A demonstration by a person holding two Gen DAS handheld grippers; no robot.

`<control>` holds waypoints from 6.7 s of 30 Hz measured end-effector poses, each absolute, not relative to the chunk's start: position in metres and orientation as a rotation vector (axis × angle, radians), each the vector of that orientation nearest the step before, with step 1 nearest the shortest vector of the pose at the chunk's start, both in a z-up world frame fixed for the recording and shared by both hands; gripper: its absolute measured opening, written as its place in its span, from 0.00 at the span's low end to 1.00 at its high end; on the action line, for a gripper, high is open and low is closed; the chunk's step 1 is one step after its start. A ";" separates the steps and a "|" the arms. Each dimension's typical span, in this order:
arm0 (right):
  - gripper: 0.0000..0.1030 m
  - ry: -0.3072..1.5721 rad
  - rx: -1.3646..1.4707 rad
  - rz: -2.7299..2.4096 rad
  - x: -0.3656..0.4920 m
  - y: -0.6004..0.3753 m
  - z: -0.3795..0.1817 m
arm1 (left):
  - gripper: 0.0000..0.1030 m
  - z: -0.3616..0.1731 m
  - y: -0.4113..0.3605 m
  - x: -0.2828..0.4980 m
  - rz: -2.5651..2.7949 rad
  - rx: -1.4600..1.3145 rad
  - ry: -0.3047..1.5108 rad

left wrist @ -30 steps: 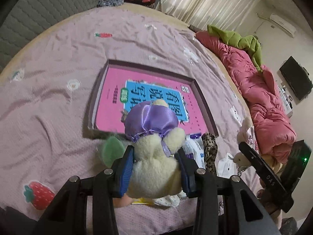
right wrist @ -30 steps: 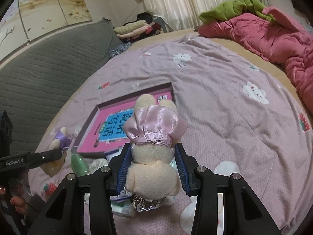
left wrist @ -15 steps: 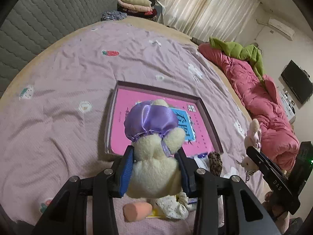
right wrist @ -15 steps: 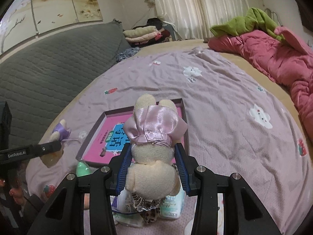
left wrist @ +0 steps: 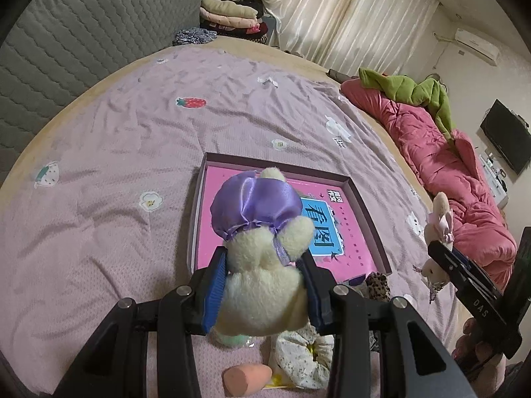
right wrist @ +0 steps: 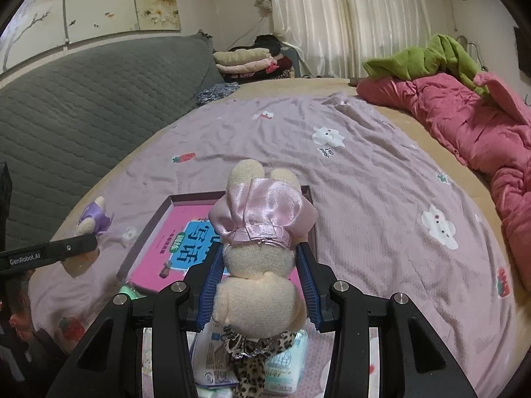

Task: Organize soft objects
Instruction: 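Carry both bunnies over the pink book tray and lower them onto it, then open the right tool on the tray while the left tool releases its bunny, then withdraw both open tools from the tray back toward the remaining items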

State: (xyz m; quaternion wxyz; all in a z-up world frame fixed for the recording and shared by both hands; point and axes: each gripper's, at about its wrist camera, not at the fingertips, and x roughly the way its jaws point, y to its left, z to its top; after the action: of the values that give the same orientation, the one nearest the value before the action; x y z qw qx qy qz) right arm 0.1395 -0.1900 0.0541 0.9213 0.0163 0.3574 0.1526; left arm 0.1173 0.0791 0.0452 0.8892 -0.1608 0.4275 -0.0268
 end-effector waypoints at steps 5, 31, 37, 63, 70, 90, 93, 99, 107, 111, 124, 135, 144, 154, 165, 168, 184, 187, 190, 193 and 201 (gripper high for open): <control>0.44 0.742 0.018 0.314 0.152 -0.184 0.050 | 0.41 0.042 0.080 0.127 -0.051 -0.329 0.886; 0.44 0.795 -0.019 0.308 0.206 -0.172 0.017 | 0.41 0.000 0.083 0.173 -0.017 -0.287 0.949; 0.44 0.827 -0.024 0.300 0.213 -0.173 0.005 | 0.41 -0.012 0.079 0.181 -0.002 -0.248 0.979; 0.45 0.981 -0.063 0.270 0.230 -0.173 -0.044 | 0.41 -0.044 0.070 0.193 -0.010 -0.199 1.063; 0.45 1.034 -0.125 0.231 0.237 -0.168 -0.052 | 0.41 -0.047 0.069 0.194 -0.009 -0.196 1.074; 0.48 1.047 -0.088 0.243 0.248 -0.173 -0.058 | 0.41 -0.055 0.079 0.200 0.022 -0.212 1.081; 0.49 1.046 -0.065 0.250 0.245 -0.176 -0.056 | 0.41 -0.056 0.078 0.201 0.024 -0.208 1.083; 0.53 1.033 -0.042 0.272 0.235 -0.180 -0.051 | 0.41 -0.056 0.075 0.202 0.029 -0.205 1.083; 0.61 0.993 -0.052 0.263 0.227 -0.181 -0.040 | 0.42 -0.057 0.074 0.204 0.027 -0.197 1.089; 0.61 0.979 -0.041 0.244 0.220 -0.190 -0.034 | 0.42 -0.057 0.074 0.204 0.030 -0.203 1.094; 0.61 1.008 -0.095 0.198 0.218 -0.203 -0.042 | 0.42 -0.060 0.074 0.206 0.028 -0.201 1.097; 0.62 1.001 -0.093 0.200 0.230 -0.199 -0.045 | 0.47 -0.065 0.075 0.211 0.042 -0.188 1.101; 0.67 1.002 -0.080 0.190 0.232 -0.204 -0.047 | 0.55 -0.058 0.080 0.208 0.010 -0.233 1.085; 0.68 0.996 -0.094 0.192 0.249 -0.199 -0.049 | 0.57 -0.043 0.084 0.204 -0.003 -0.257 1.054; 0.68 0.929 -0.040 0.184 0.234 -0.217 -0.017 | 0.58 -0.022 0.091 0.198 -0.004 -0.285 1.002; 0.68 0.919 -0.036 0.176 0.227 -0.223 -0.010 | 0.58 -0.017 0.092 0.194 0.001 -0.285 0.992; 0.68 0.854 -0.017 0.199 0.183 -0.219 0.023 | 0.58 0.014 0.092 0.159 -0.004 -0.276 0.943; 0.68 0.845 -0.011 0.206 0.176 -0.218 0.028 | 0.58 0.017 0.091 0.153 -0.008 -0.274 0.937; 0.68 0.839 -0.016 0.210 0.169 -0.217 0.032 | 0.58 0.021 0.091 0.146 -0.007 -0.272 0.932; 0.68 0.832 -0.019 0.215 0.162 -0.215 0.037 | 0.58 0.025 0.090 0.139 -0.009 -0.269 0.924; 0.68 0.817 -0.029 0.222 0.145 -0.213 0.045 | 0.58 0.037 0.084 0.123 -0.021 -0.251 0.904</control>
State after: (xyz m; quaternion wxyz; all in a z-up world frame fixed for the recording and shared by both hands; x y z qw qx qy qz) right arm 0.1450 -0.2134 0.0455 0.9117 -0.0143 0.3962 0.1076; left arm 0.1230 0.0844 0.0374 0.8919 -0.1209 0.4357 -0.0102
